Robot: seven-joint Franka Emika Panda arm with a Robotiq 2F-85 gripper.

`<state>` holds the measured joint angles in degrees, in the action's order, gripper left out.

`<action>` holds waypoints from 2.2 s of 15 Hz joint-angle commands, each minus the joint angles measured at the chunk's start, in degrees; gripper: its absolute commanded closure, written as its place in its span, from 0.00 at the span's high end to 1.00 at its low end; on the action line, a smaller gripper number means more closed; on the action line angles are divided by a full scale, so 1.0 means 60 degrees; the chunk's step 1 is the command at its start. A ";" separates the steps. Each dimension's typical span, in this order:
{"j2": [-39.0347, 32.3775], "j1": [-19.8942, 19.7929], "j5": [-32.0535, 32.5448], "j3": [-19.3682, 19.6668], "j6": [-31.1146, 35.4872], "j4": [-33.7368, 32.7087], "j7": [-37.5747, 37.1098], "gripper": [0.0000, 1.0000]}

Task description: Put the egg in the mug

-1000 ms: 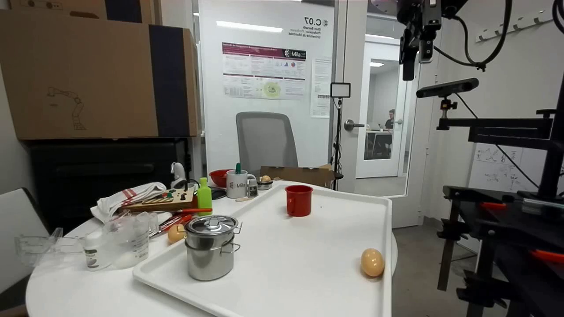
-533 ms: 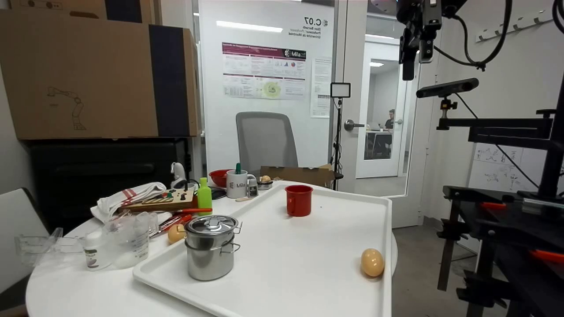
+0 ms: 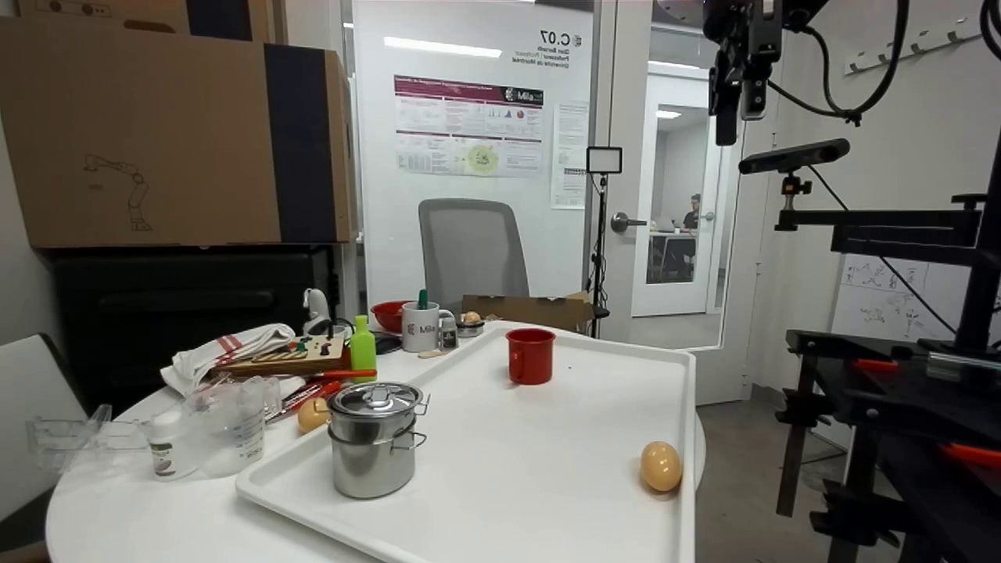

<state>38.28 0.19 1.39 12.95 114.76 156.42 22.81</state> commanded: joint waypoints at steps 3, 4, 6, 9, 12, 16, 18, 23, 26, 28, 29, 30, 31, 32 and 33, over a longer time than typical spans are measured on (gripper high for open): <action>-0.0232 -0.0039 -0.0130 -0.0101 0.0151 -0.0082 0.0053 0.75; -0.0246 -0.0040 -0.0130 -0.0103 0.0157 -0.0084 0.0057 0.77; -0.0258 -0.0046 -0.0119 -0.0112 0.0176 -0.0079 0.0058 0.68; -0.0258 -0.0057 -0.0108 -0.0112 0.0181 -0.0073 0.0063 0.61; -0.0249 -0.0060 -0.0104 -0.0109 0.0172 -0.0067 0.0070 0.58; -0.0224 -0.0064 -0.0099 -0.0105 0.0159 -0.0054 0.0082 0.52; -0.0212 -0.0066 -0.0098 -0.0107 0.0155 -0.0050 0.0080 0.50; -0.0171 -0.0083 -0.0081 -0.0113 0.0142 -0.0031 0.0068 0.38; -0.0147 -0.0091 -0.0076 -0.0116 0.0139 -0.0018 0.0062 0.26; -0.0133 -0.0092 -0.0077 -0.0115 0.0138 -0.0011 0.0062 0.13; -0.0133 -0.0093 -0.0078 -0.0115 0.0141 -0.0007 0.0060 0.12; -0.0130 -0.0093 -0.0078 -0.0116 0.0142 -0.0003 0.0060 0.14; -0.0128 -0.0092 -0.0080 -0.0117 0.0143 -0.0001 0.0059 0.08; -0.0129 -0.0091 -0.0079 -0.0119 0.0145 0.0000 0.0058 0.11; -0.0127 -0.0092 -0.0078 -0.0119 0.0143 0.0001 0.0057 0.10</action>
<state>37.50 0.18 1.39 12.79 115.32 156.41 22.80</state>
